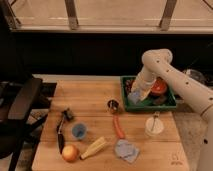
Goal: Wipe tray with sponge
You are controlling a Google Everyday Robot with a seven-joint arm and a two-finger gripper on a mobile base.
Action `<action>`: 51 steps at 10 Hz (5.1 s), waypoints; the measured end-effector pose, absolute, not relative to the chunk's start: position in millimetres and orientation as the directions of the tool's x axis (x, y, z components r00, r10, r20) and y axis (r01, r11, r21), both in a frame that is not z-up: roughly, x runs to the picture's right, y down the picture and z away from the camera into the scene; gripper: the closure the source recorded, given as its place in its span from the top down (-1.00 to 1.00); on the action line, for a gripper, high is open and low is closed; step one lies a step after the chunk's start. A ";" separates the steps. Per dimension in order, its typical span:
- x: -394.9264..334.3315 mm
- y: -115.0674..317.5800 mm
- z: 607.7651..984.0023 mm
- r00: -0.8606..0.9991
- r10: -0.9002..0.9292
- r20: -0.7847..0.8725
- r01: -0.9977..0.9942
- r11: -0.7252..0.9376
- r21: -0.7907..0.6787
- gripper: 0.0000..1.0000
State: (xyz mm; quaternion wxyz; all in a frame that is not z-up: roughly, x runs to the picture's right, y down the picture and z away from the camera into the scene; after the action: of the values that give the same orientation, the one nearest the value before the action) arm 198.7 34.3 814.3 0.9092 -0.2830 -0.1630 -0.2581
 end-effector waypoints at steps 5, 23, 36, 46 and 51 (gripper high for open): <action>251.0 51.2 869.7 0.907 -0.252 0.338 0.399 0.772 -0.494 -0.68; 219.0 92.1 905.1 0.895 -0.088 0.437 0.322 0.806 -0.497 -0.68; 223.2 65.2 935.3 0.906 -0.140 0.400 0.348 0.784 -0.514 -0.68; 273.1 58.2 922.6 0.946 -0.117 0.302 0.284 0.748 -0.601 -0.68; 241.2 81.5 910.8 0.919 -0.109 0.378 0.334 0.725 -0.603 -0.68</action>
State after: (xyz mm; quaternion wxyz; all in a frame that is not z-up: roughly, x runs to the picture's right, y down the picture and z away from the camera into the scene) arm 241.2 81.5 910.8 0.9147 -0.3506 -0.1604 -0.1209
